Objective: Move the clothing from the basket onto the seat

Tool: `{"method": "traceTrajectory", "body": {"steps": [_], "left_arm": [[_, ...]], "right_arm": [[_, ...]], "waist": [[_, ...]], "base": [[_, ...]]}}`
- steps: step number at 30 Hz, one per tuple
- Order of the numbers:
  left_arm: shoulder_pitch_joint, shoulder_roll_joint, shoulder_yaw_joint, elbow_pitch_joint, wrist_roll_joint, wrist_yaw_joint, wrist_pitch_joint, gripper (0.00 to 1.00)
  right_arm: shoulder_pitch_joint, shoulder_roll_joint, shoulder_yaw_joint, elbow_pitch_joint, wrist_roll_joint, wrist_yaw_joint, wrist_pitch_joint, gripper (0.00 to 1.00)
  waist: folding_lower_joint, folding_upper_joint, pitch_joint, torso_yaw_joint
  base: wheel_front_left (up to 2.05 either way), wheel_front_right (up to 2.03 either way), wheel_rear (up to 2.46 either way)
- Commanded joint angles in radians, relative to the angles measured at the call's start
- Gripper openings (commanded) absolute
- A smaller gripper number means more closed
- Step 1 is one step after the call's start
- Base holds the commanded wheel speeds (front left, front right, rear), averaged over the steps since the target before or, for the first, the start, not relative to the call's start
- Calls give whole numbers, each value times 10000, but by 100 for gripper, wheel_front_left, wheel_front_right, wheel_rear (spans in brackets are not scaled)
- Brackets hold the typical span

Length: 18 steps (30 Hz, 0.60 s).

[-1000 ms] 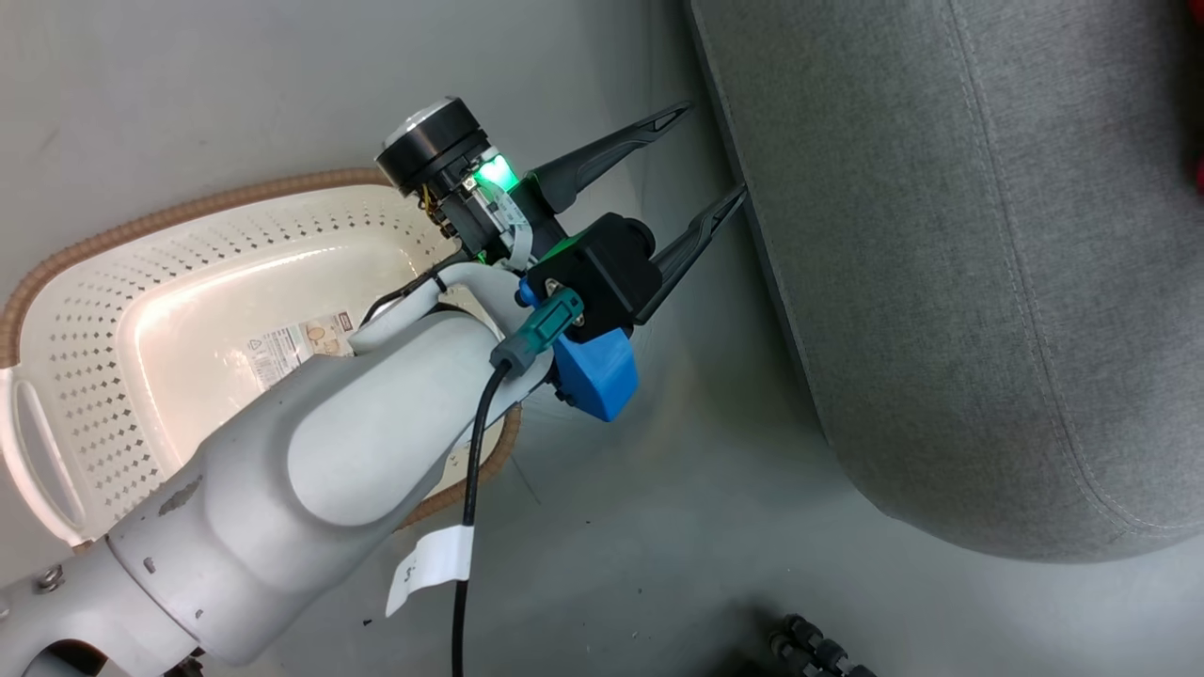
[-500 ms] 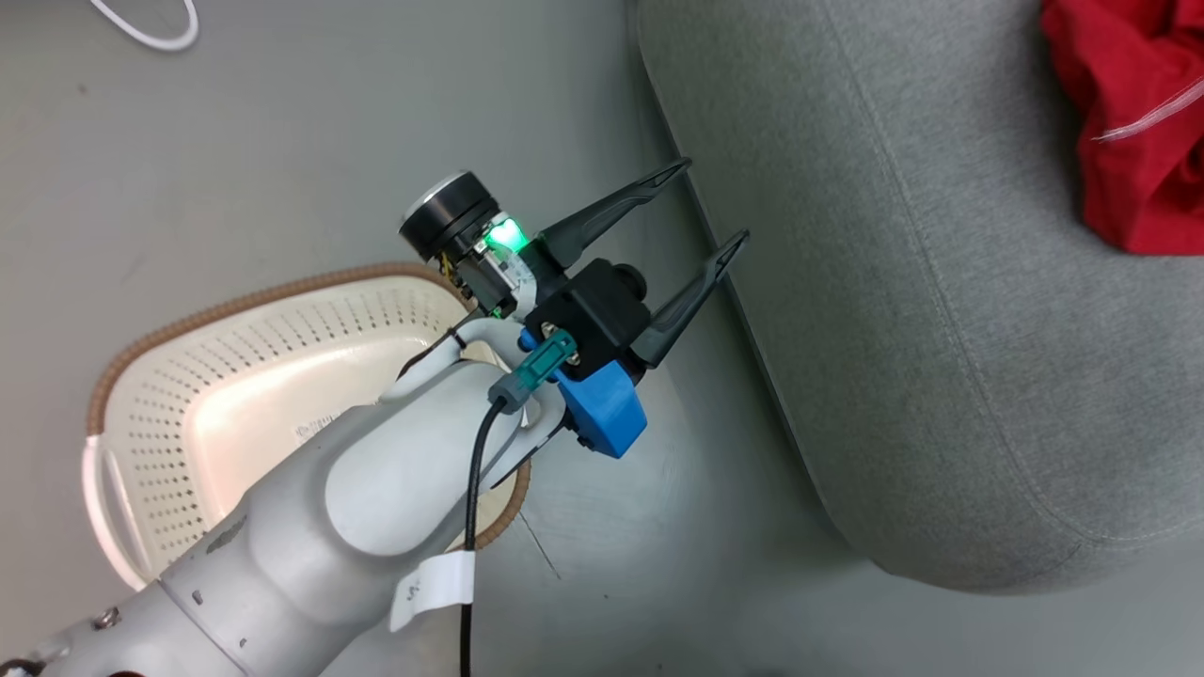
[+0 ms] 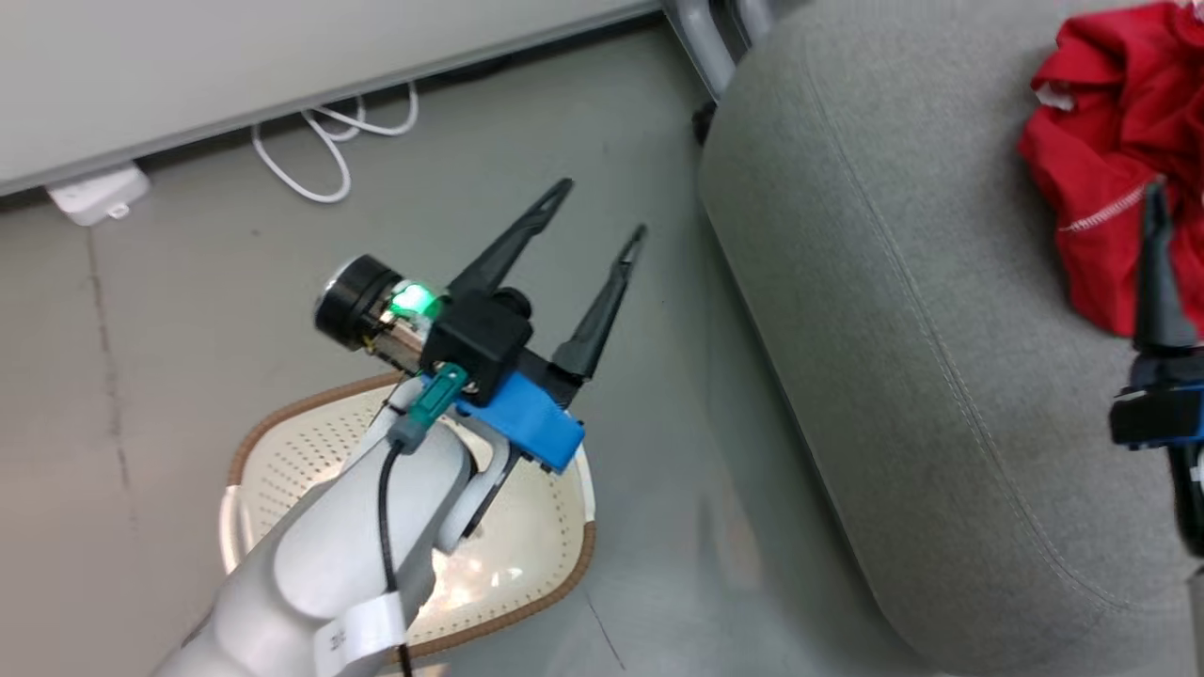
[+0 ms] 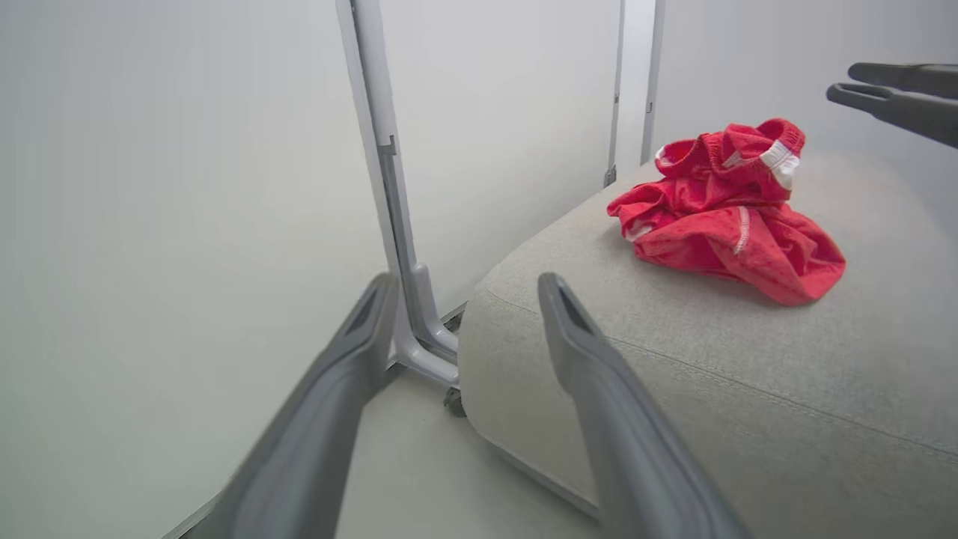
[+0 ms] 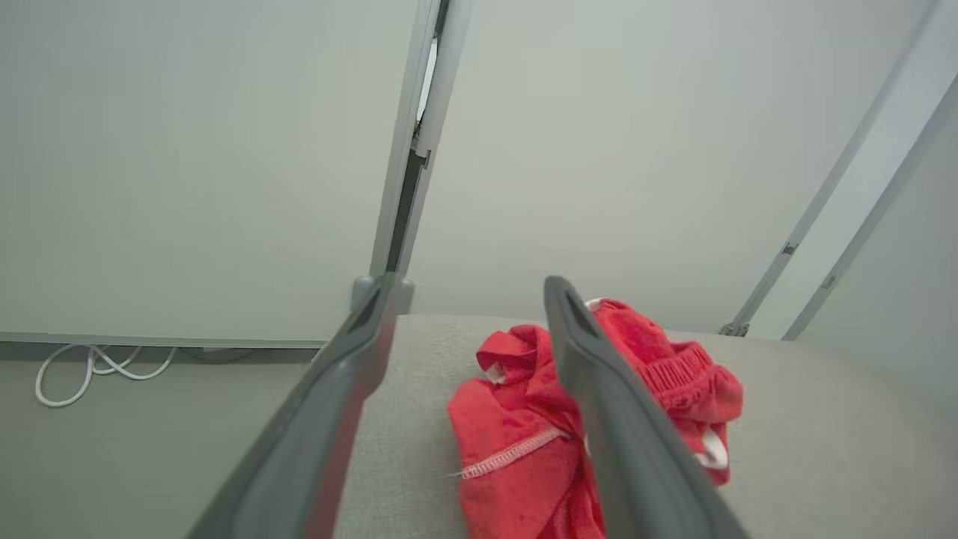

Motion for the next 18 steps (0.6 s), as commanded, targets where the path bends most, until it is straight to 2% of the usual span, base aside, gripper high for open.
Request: {"method": "traceTrajectory", "body": {"steps": [1, 11, 18], "left_arm": [[258, 22, 275, -137, 106, 74, -45, 100], [2244, -55, 2755, -826, 715, 211, -47, 100], [3614, -365, 4331, -1054, 1208, 67, -47, 100]], "right_arm": [[164, 83, 226, -125, -13, 1, -8, 100], [556, 523, 1886, -387, 64, 1, -8, 100], [1051, 810, 2093, -472, 182, 1, -7, 100]], "waist": [[1, 0, -449, 437], [1, 0, -1502, 1402], [1, 0, -2207, 2025]], "base": [[0, 0, 0], [0, 0, 0], [0, 0, 0]]}}
